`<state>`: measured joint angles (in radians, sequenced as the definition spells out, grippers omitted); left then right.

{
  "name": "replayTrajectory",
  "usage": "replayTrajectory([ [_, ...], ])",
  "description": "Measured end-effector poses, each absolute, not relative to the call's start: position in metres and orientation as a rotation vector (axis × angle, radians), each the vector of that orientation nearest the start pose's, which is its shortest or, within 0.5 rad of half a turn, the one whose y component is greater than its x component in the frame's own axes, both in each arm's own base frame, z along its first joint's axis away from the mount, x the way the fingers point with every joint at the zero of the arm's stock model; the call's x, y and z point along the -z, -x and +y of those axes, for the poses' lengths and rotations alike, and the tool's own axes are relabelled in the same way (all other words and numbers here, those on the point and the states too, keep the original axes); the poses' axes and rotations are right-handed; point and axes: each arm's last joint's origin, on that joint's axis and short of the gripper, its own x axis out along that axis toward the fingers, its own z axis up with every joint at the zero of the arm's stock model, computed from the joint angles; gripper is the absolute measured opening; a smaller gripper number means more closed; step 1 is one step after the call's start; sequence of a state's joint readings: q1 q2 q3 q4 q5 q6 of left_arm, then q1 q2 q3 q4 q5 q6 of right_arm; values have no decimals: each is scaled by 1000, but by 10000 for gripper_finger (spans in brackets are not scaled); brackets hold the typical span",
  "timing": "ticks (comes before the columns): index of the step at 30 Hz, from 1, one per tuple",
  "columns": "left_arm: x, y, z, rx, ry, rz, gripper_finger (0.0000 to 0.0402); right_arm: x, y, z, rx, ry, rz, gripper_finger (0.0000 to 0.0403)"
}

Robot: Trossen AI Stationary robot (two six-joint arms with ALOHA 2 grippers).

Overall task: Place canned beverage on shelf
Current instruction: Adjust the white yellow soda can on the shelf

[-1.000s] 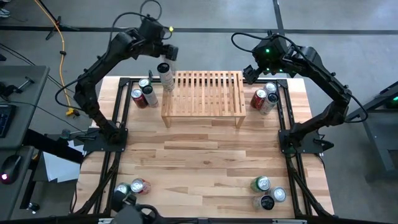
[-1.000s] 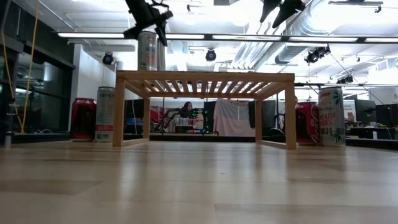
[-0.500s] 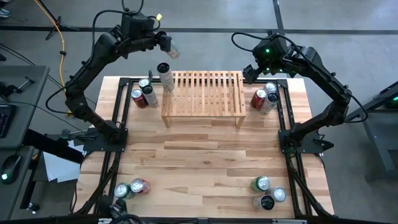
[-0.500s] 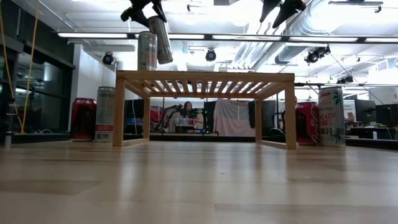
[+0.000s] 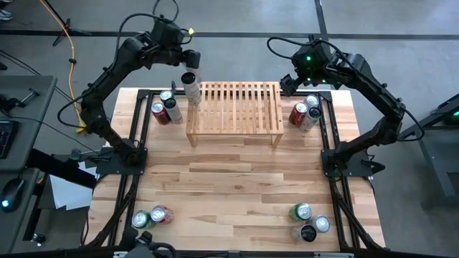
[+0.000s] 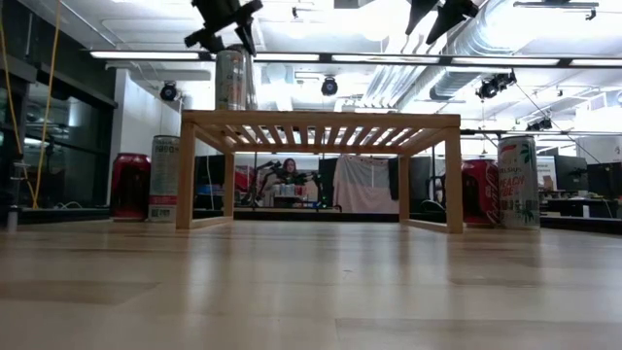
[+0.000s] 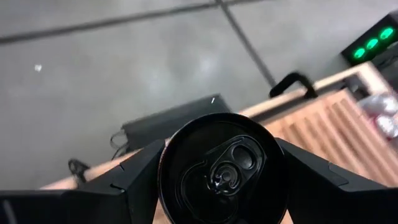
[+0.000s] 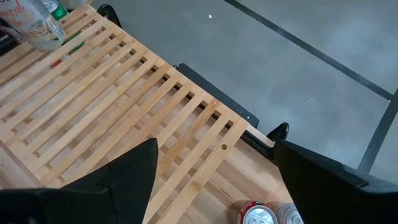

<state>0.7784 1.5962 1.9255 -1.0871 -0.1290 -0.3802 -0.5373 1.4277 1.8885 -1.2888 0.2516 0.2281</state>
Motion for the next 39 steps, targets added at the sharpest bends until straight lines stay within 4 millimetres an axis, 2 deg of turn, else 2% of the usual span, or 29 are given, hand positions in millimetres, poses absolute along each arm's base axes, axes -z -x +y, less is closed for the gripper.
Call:
replayTrajectory([
  [9, -411, -232, 233, -989, 644, 708, 250, -457, -202, -129, 836, -324, 754, 310],
  [19, -409, -234, 234, -989, 641, 716, 251, -457, -202, -129, 834, -321, 756, 310],
  [27, -408, -234, 233, -964, 626, 734, 282, -457, -202, -129, 835, -323, 755, 310],
  [39, -410, -233, 230, -953, 623, 733, 288, -457, -202, -129, 836, -324, 755, 310],
])
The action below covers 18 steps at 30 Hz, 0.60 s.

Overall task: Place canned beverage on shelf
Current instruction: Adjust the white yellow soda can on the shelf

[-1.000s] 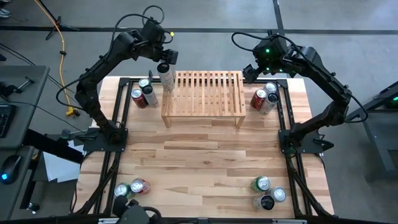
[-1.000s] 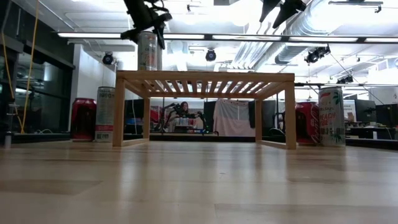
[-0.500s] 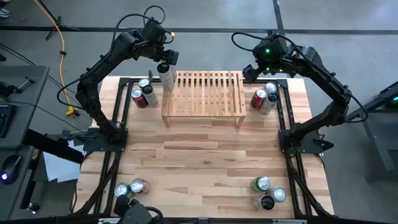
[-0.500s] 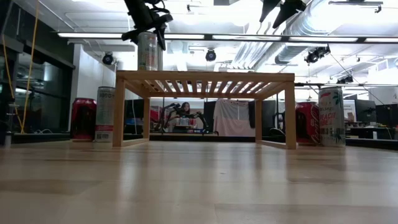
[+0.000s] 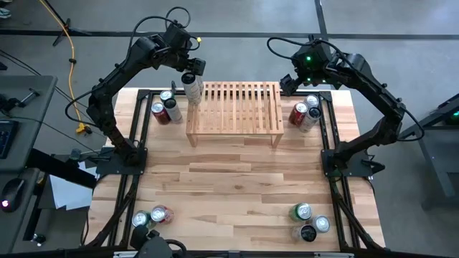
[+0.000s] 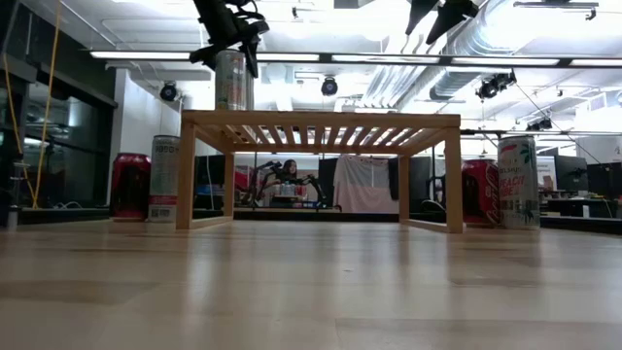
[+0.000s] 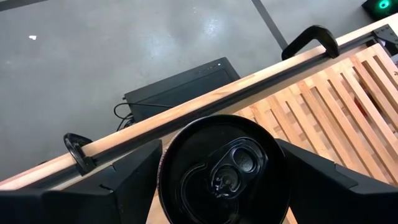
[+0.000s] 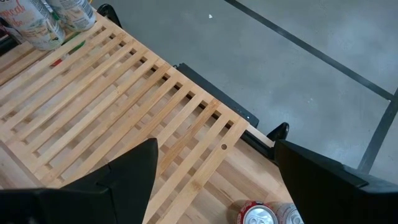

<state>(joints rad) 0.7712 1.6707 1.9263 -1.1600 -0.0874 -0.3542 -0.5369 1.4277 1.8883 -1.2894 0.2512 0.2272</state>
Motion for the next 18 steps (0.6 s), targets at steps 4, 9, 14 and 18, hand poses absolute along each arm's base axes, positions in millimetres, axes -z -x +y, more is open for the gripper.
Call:
replayTrajectory([
  [4, -410, -233, 230, -953, 623, 732, 288, -457, -202, -129, 836, -324, 755, 310],
  [9, -411, -233, 230, -953, 623, 731, 289, -457, -202, -129, 836, -324, 755, 310],
  [14, -411, -233, 230, -966, 650, 715, 289, -457, -202, -129, 836, -324, 755, 310],
  [18, -411, -233, 230, -975, 668, 706, 289, -457, -202, -129, 836, -324, 755, 310],
])
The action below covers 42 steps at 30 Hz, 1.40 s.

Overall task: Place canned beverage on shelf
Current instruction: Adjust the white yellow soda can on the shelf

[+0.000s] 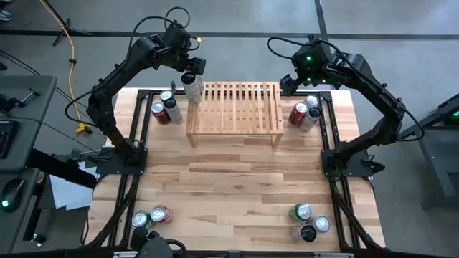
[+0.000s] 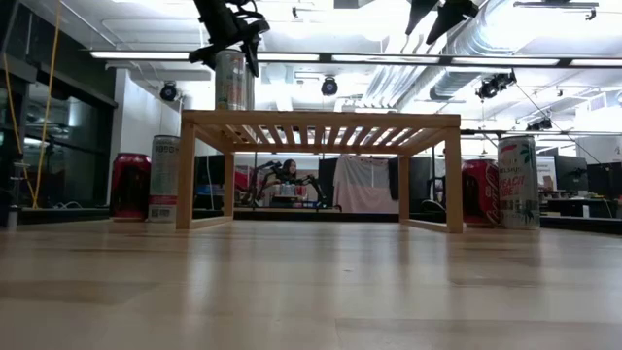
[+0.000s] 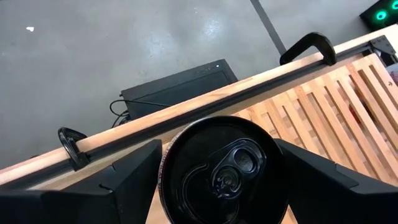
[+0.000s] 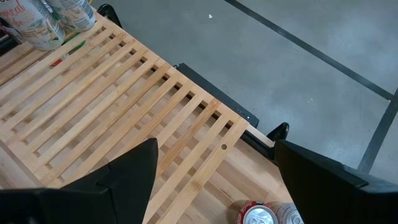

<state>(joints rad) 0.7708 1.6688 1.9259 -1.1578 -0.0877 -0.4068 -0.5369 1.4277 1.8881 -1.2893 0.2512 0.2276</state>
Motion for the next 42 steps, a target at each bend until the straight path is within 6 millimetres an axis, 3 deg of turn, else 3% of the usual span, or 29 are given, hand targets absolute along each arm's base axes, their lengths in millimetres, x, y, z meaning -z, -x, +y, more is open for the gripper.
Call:
replayTrajectory([
  [16, -411, -233, 229, -947, 606, 739, 294, -457, -202, -129, 840, -334, 750, 310],
  [34, -412, -233, 229, -934, 593, 743, 377, -457, -202, -129, 840, -334, 750, 310],
  [42, -412, -234, 228, -879, 609, 738, 386, -457, -202, -129, 840, -334, 752, 310],
])
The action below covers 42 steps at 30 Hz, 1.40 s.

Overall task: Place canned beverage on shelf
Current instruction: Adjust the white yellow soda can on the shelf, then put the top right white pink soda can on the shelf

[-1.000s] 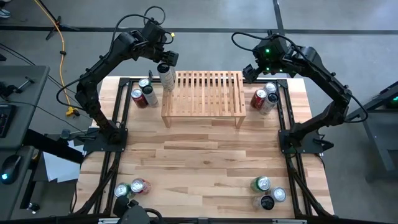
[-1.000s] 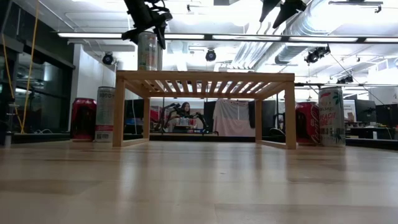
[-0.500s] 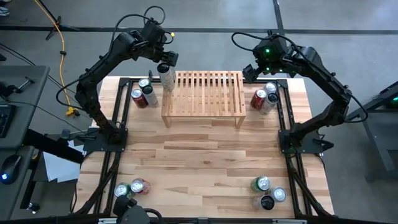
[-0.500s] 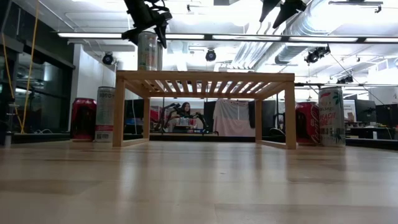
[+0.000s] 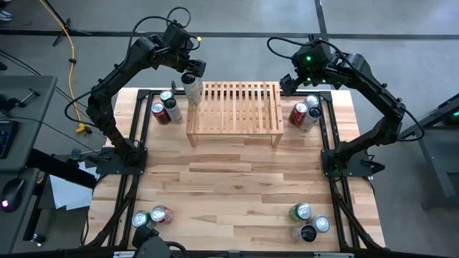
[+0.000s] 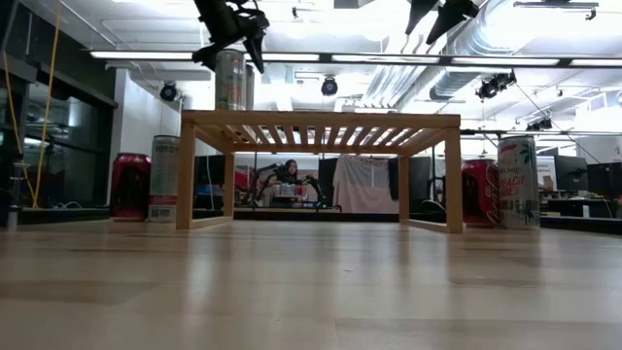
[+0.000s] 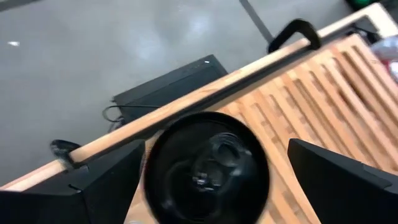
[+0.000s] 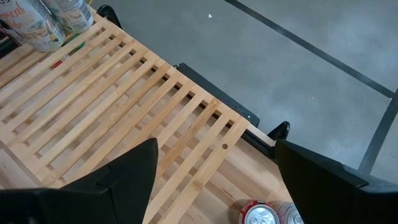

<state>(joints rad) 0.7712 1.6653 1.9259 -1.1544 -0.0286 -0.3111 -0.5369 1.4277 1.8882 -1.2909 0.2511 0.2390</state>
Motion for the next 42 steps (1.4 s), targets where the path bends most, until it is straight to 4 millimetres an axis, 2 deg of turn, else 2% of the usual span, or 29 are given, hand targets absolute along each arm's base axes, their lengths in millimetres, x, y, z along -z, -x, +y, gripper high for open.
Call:
replayTrajectory([
  [8, -424, -228, 222, -831, 600, 673, 386, -457, -202, -129, 840, -335, 753, 310],
  [21, -471, -203, 198, -810, 492, 412, 386, -457, -202, -129, 840, -335, 753, 310],
  [30, -489, -188, 181, -800, 467, 325, 386, -457, -202, -129, 840, -335, 753, 310],
  [42, -509, -207, 166, -627, 262, 190, 386, -456, -202, -129, 834, -322, 761, 310],
])
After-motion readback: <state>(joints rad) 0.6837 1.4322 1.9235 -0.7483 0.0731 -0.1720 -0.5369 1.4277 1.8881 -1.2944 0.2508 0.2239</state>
